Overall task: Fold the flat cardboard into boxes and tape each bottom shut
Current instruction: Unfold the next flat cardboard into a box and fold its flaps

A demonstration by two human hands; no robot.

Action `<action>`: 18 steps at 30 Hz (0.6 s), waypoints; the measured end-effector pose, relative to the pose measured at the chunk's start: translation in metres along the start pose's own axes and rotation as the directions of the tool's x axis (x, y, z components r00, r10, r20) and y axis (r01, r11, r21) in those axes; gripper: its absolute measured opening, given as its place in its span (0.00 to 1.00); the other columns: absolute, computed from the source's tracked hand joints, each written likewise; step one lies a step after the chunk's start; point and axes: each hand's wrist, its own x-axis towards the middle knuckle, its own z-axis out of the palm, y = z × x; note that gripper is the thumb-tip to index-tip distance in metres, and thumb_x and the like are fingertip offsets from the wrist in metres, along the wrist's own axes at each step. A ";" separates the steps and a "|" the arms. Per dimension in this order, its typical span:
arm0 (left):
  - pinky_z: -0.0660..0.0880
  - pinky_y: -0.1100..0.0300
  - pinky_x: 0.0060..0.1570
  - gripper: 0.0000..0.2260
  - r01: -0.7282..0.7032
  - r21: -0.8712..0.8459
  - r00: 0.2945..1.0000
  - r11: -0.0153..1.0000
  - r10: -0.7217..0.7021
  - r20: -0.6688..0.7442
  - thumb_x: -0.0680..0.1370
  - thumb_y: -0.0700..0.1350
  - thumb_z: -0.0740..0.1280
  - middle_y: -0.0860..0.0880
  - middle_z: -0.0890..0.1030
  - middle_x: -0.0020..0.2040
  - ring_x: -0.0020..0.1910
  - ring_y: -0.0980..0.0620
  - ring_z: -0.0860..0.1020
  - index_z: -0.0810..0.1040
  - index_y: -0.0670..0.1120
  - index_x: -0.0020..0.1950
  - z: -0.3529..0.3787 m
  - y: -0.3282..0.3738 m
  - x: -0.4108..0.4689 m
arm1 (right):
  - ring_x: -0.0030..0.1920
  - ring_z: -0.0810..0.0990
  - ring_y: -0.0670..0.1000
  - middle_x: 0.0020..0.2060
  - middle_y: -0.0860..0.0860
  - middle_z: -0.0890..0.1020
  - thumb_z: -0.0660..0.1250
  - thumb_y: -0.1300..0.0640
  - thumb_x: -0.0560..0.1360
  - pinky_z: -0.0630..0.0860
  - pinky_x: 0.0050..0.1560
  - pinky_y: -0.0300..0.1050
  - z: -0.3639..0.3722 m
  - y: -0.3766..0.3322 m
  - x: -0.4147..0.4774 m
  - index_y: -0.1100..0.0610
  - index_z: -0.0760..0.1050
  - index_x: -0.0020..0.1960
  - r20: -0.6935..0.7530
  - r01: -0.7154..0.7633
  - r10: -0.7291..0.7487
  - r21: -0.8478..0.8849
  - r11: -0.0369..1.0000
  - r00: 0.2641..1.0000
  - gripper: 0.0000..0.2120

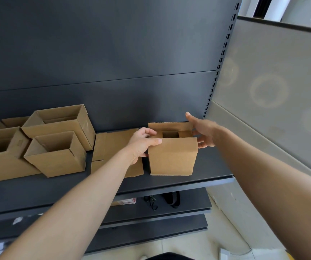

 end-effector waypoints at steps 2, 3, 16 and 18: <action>0.77 0.51 0.48 0.14 -0.026 0.009 1.000 1.000 0.026 -0.018 0.74 0.42 0.72 0.49 0.77 0.58 0.54 0.48 0.76 0.73 0.48 0.57 0.002 -0.002 0.000 | 0.53 0.80 0.59 0.56 0.56 0.79 0.63 0.31 0.70 0.78 0.55 0.55 0.000 0.000 0.001 0.55 0.72 0.61 -0.007 -0.006 0.006 -0.007 1.000 1.000 0.32; 0.77 0.52 0.48 0.14 -0.037 0.017 0.999 0.999 0.038 -0.025 0.74 0.42 0.72 0.50 0.77 0.58 0.54 0.49 0.76 0.73 0.49 0.57 0.003 -0.003 0.000 | 0.53 0.80 0.60 0.55 0.56 0.79 0.64 0.31 0.70 0.78 0.55 0.55 0.001 -0.001 0.001 0.54 0.72 0.61 -0.011 -0.007 0.007 -0.011 1.000 1.000 0.31; 0.75 0.51 0.57 0.39 -0.089 0.120 0.983 0.989 0.107 -0.151 0.71 0.38 0.74 0.50 0.64 0.62 0.58 0.49 0.70 0.54 0.59 0.70 0.007 -0.009 0.004 | 0.53 0.80 0.58 0.53 0.55 0.79 0.69 0.41 0.73 0.77 0.57 0.55 0.001 -0.001 -0.004 0.55 0.74 0.58 -0.012 -0.013 0.012 -0.044 0.999 1.000 0.21; 0.75 0.50 0.57 0.34 -0.113 0.126 0.985 0.986 0.127 -0.113 0.72 0.38 0.73 0.50 0.64 0.63 0.60 0.48 0.70 0.60 0.62 0.68 0.007 -0.010 0.004 | 0.54 0.79 0.59 0.54 0.55 0.79 0.69 0.45 0.74 0.78 0.56 0.55 0.000 -0.001 -0.004 0.55 0.75 0.56 -0.002 -0.010 0.009 -0.043 0.999 1.000 0.16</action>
